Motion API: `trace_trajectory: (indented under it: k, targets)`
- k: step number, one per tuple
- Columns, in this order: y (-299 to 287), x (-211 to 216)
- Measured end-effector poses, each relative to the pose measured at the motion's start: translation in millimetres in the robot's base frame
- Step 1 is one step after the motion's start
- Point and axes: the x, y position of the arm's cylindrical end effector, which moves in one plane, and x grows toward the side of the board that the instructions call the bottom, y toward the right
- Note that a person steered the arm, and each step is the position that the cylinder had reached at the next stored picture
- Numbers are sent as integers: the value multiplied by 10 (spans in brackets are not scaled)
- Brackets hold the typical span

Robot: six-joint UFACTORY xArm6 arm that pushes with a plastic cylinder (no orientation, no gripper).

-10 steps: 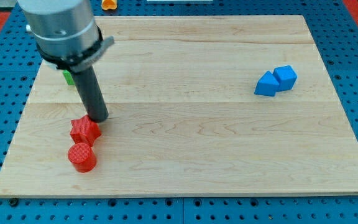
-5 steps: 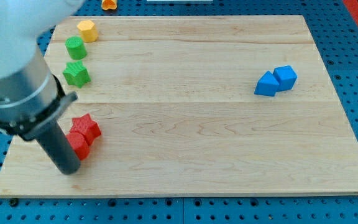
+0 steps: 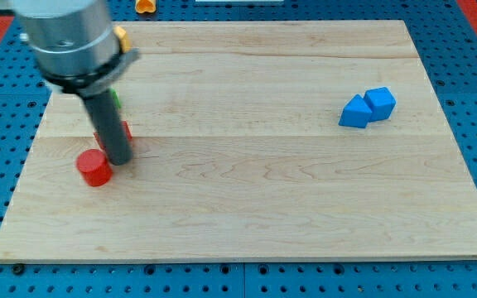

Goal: Move the red blocks below the green star

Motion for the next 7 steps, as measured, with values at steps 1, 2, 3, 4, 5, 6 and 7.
trace_trajectory:
  k: [1,2,3,4,5,6,7]
  targets:
    - [-131,-36]
    - [593,-58]
    - [642,-424]
    - [451,-489]
    - [224,-488]
    - [-97,-489]
    - [83,-461]
